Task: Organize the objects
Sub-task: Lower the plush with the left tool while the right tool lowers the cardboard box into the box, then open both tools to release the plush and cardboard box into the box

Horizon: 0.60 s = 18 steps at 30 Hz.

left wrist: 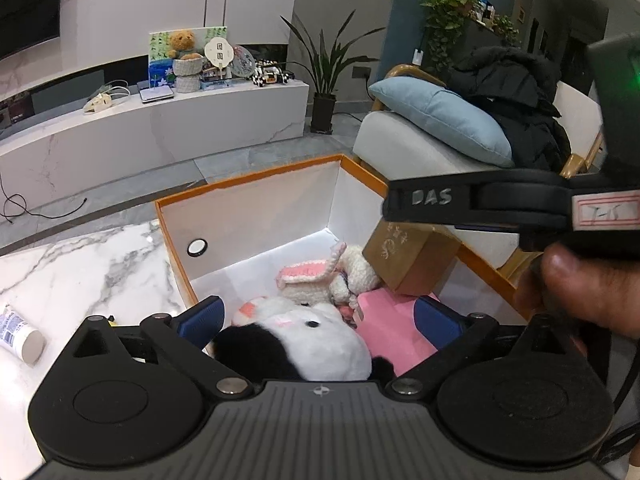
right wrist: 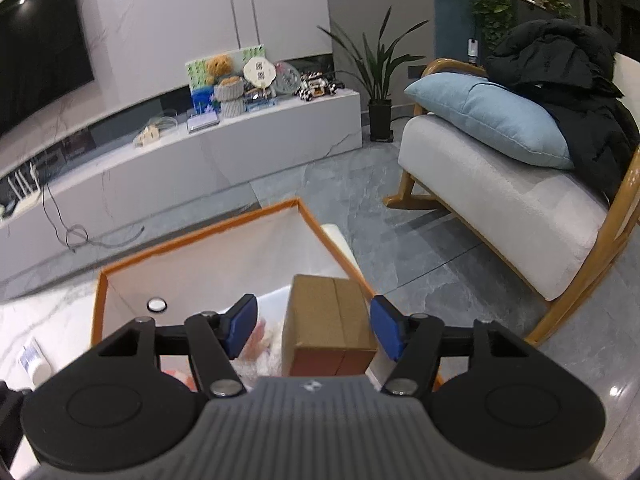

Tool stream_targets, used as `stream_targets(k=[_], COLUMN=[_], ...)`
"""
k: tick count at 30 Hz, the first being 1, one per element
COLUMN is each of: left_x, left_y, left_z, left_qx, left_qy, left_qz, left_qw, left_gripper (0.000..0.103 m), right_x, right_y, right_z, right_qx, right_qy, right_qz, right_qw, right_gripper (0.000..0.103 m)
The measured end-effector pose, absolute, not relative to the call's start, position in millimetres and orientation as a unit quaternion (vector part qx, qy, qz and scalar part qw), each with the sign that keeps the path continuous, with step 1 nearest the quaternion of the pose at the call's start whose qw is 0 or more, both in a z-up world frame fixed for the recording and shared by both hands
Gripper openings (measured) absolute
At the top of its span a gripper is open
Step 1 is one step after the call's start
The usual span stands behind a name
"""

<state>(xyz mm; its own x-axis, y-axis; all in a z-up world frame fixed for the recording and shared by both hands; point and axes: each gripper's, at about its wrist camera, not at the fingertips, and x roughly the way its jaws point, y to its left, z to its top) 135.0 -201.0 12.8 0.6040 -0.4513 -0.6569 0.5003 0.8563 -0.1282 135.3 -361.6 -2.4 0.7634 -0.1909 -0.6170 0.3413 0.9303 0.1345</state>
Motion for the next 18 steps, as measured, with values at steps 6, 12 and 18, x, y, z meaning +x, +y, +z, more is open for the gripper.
stream_targets(k=[6,12,18], left_x=[137.6,139.3,133.4], left_y=[-184.7,-160.4,-145.0], left_z=[18.5,24.3,31.9], left_qx=[-0.039,-0.118,-0.103], left_qy=[0.363,0.359,0.353], left_qz=[-0.271,-0.273,-0.269], left_qw=[0.891,0.885,0.890], left_gripper=[0.103,0.103,0.103], right_x=[126.9,122.9,120.0], right_y=[-370.1,-376.2,-372.7], right_z=[8.6,13.8,18.9], right_qx=[0.160,0.186,0.191], right_qy=[0.297,0.291,0.281], right_qz=[-0.141,-0.139,-0.139], right_qw=[0.931,0.928,0.930], right_gripper=[0.065,0.065,0.065])
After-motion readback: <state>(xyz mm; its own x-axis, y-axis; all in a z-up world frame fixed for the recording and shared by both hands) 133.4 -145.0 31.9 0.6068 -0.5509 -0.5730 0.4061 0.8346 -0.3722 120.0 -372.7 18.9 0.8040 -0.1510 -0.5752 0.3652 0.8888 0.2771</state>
